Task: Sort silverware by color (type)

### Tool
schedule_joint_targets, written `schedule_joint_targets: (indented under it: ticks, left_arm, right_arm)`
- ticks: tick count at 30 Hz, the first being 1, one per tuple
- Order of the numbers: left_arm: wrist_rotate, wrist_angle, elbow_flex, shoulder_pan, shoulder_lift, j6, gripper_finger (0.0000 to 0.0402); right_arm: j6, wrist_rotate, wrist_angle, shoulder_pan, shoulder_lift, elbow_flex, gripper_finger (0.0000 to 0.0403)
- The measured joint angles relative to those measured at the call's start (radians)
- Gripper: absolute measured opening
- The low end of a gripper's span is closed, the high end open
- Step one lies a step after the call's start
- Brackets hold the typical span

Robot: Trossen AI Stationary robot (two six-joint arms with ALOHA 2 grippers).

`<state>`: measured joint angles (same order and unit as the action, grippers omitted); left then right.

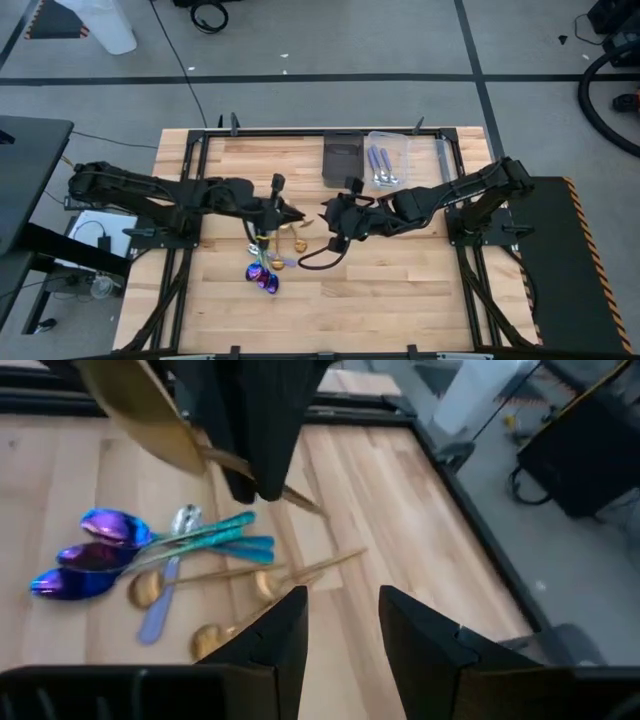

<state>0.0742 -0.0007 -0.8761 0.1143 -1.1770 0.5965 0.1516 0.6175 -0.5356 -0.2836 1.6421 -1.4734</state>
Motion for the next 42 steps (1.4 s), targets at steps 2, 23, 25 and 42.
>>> schedule_joint_targets:
  ticks: [2,23,25,42]
  left_arm:
    - [0.000,0.044,0.000,0.000,0.000,0.004,0.0025]
    - [-0.072,0.380,0.000,0.003,0.010,-0.014,0.0025]
    - [-0.078,0.397,0.000,0.003,0.010,-0.028,0.0025]
    - [-0.084,0.414,0.000,0.001,0.016,-0.071,0.0027]
  right_arm:
    - [-0.029,0.010,0.025,0.000,0.000,0.000,0.0136]
    - [-0.290,0.048,0.275,0.000,0.000,0.000,0.0171]
    - [-0.320,0.048,0.304,0.000,0.000,0.000,0.0171]
    - [-0.375,-0.034,0.368,0.000,0.000,0.000,0.0022]
